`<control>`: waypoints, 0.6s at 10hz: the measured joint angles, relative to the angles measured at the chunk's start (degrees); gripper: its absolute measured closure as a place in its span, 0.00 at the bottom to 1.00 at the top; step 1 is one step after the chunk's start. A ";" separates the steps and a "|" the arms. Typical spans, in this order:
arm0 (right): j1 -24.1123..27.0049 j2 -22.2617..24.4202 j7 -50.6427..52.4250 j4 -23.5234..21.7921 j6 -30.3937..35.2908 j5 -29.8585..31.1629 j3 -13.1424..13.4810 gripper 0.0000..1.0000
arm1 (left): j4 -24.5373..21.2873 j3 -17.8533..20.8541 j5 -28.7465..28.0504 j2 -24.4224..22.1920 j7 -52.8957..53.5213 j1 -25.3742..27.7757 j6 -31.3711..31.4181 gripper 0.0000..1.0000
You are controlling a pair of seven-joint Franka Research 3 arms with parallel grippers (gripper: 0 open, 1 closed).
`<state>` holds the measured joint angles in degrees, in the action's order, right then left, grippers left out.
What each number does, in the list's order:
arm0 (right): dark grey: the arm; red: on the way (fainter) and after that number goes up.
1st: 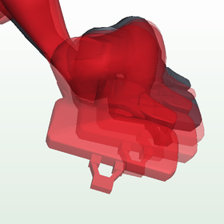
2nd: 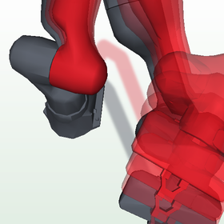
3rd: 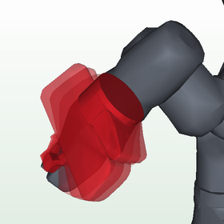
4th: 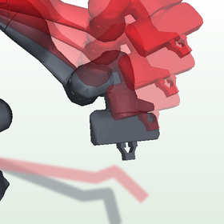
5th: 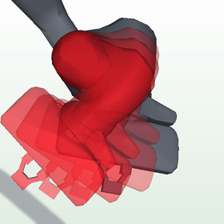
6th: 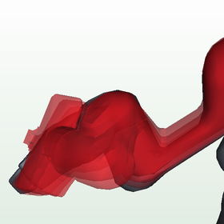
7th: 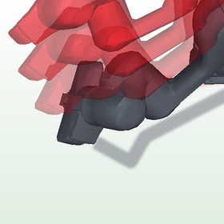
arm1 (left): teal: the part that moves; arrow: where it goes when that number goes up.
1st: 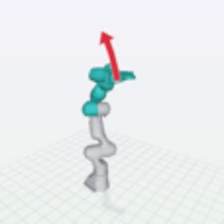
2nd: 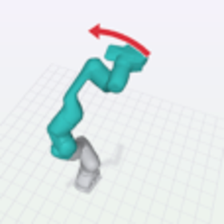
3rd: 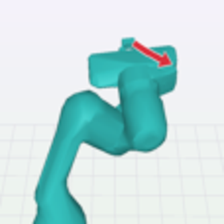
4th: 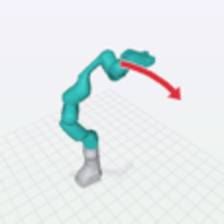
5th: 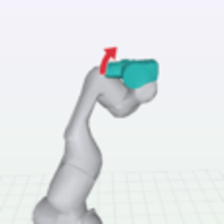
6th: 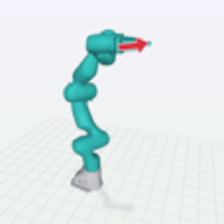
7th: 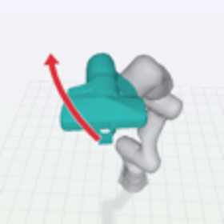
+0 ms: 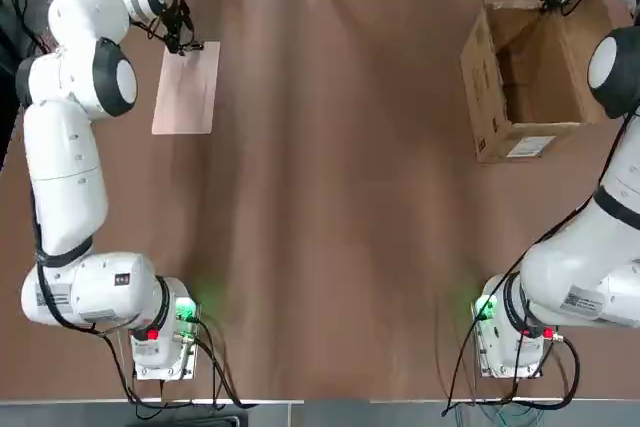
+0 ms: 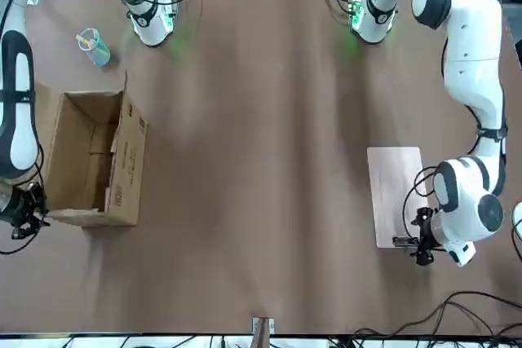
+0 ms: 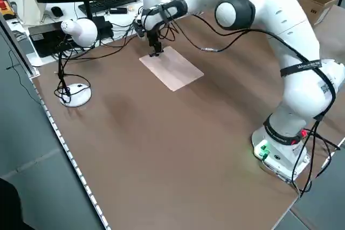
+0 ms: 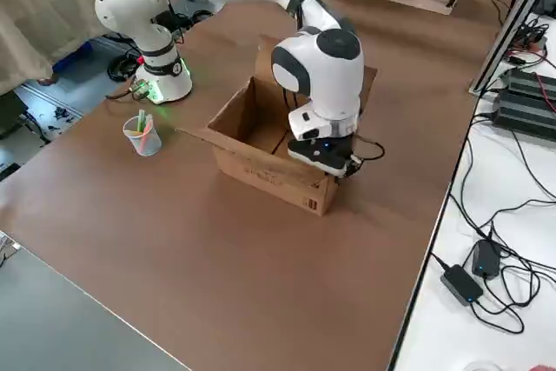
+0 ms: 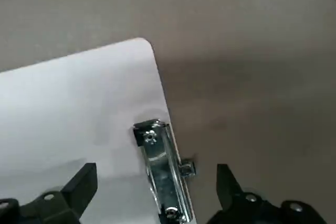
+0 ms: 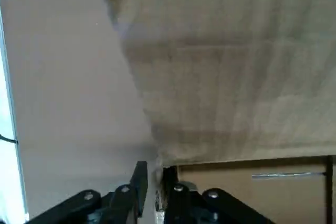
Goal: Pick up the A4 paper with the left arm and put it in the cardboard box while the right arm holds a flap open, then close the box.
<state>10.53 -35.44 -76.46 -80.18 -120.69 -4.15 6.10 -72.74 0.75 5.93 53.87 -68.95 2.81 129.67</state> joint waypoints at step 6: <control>-0.34 0.02 -0.85 0.07 1.03 -0.37 -0.20 0.96 | 0.72 -0.01 0.00 1.68 0.02 -0.33 -0.04 0.07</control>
<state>10.19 -35.43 -77.31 -80.11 -119.66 -4.52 5.90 -72.02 0.73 5.93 55.55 -68.93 2.49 129.63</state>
